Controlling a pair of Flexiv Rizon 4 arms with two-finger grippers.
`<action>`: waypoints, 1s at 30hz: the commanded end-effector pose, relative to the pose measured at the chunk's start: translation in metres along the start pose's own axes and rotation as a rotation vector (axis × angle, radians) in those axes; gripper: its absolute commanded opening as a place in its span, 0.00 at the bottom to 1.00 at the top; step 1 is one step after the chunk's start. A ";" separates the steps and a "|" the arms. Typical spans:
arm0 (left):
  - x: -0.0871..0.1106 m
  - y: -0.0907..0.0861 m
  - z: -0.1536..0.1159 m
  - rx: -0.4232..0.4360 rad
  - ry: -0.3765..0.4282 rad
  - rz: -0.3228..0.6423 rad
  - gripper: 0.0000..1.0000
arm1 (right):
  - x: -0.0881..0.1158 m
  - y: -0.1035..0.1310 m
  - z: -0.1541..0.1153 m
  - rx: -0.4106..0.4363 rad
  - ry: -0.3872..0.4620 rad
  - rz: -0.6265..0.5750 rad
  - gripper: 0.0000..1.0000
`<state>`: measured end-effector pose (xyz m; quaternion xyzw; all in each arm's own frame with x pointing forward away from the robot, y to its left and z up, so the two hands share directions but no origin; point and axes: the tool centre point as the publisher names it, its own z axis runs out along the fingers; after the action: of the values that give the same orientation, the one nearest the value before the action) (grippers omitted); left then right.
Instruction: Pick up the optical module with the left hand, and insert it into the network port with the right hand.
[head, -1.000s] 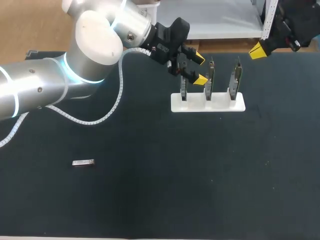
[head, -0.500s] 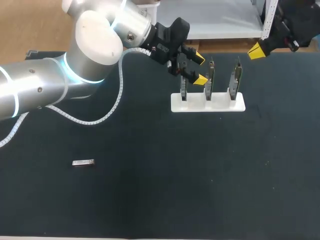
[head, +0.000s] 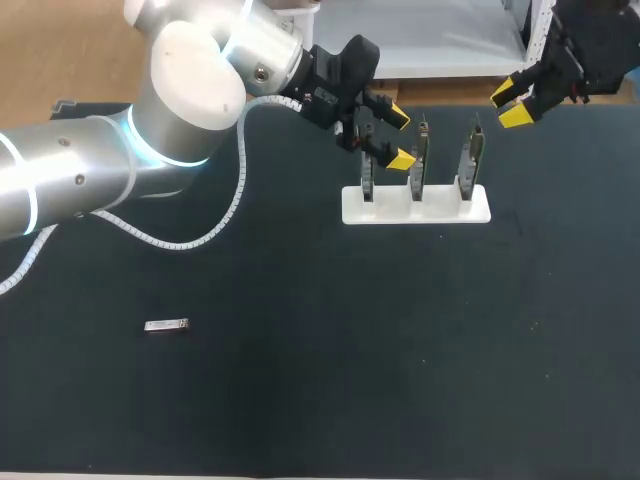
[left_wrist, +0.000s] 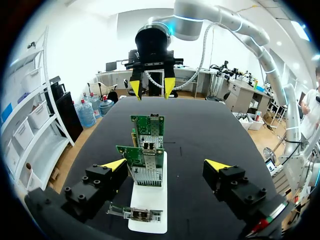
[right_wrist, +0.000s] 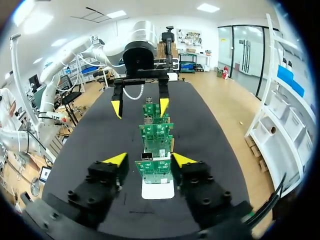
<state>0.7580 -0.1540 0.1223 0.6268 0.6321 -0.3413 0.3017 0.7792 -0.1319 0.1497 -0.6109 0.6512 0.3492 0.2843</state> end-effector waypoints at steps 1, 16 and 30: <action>-0.001 0.001 0.000 0.003 0.004 -0.001 1.00 | 0.000 0.003 0.000 0.007 0.001 -0.001 1.00; -0.002 0.000 -0.005 -0.003 0.005 0.022 1.00 | 0.000 0.003 0.000 0.007 0.001 -0.001 1.00; -0.015 -0.004 -0.079 -0.110 0.070 0.154 1.00 | 0.000 0.003 0.000 0.007 0.001 -0.001 1.00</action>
<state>0.7770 -0.1213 0.1601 0.6667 0.6052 -0.2806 0.3323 0.7783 -0.1319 0.1499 -0.6109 0.6514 0.3483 0.2849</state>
